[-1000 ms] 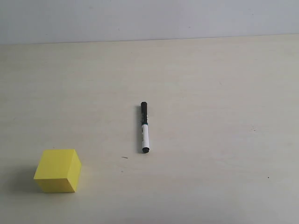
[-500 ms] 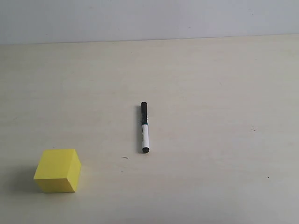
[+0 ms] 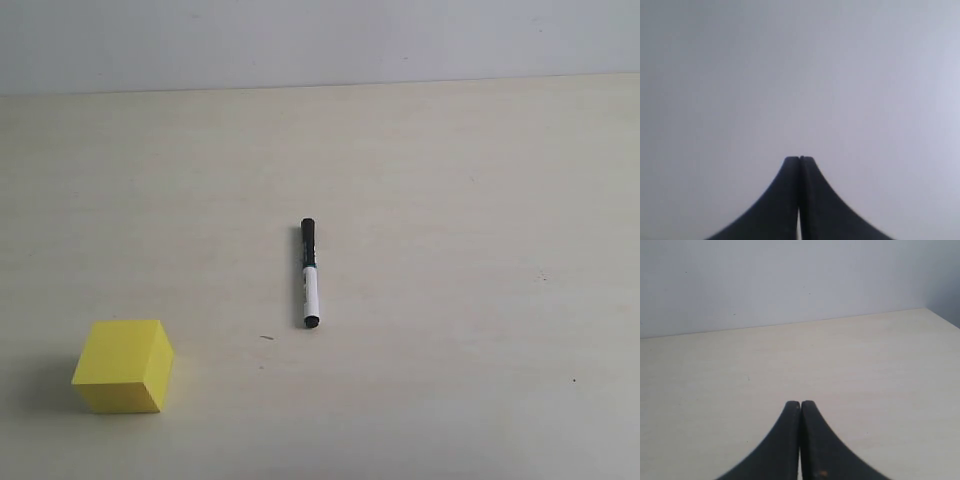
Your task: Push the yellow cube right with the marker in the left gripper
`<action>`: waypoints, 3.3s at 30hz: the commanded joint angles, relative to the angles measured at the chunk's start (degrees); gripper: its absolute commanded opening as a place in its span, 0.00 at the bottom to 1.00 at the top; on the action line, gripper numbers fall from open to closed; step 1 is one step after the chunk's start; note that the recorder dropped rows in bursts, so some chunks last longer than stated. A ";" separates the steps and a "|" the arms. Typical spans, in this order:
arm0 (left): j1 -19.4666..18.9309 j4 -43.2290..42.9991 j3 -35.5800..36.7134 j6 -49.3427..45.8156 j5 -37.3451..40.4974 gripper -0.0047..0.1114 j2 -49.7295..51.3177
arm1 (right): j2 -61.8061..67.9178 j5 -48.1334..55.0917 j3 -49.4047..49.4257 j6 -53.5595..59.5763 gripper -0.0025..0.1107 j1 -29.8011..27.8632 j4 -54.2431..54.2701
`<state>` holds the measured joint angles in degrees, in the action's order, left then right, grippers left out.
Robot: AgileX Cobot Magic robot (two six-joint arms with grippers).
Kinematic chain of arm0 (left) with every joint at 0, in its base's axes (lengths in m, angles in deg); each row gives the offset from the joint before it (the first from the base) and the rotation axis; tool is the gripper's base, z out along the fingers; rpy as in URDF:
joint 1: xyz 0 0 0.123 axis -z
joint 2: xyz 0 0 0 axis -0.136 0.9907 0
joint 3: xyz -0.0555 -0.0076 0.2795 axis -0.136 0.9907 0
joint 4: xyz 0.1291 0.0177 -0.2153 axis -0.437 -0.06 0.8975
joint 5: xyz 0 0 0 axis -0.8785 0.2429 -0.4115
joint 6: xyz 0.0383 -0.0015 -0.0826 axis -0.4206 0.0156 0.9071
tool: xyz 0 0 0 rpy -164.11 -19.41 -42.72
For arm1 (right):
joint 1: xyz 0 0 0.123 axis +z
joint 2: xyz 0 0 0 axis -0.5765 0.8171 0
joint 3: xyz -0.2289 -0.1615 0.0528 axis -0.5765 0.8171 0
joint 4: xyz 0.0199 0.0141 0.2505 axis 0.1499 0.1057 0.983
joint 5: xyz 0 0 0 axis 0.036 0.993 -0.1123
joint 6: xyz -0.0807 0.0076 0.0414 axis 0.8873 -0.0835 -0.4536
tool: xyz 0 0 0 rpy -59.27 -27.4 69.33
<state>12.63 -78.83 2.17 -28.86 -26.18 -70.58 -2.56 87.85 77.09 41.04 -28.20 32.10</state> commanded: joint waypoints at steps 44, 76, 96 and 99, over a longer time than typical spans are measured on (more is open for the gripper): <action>43.68 8.81 -96.42 -3.21 88.98 0.34 120.50 | -0.33 -0.39 0.23 -0.02 0.02 -0.35 -0.31; 43.68 6.18 -96.42 3.83 83.31 0.45 128.43 | -0.33 -0.39 0.23 -0.02 0.02 -0.35 -0.31; 43.68 6.04 -95.96 3.83 81.63 0.41 129.23 | -0.33 -0.39 0.23 -0.02 0.02 -0.35 -0.31; 43.68 6.04 -95.96 3.83 81.39 0.41 129.32 | -0.33 -0.39 0.23 -0.02 0.02 -0.35 -0.31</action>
<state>56.10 -72.45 -93.74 -25.53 55.89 58.57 -2.56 87.85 77.09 41.04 -28.20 32.10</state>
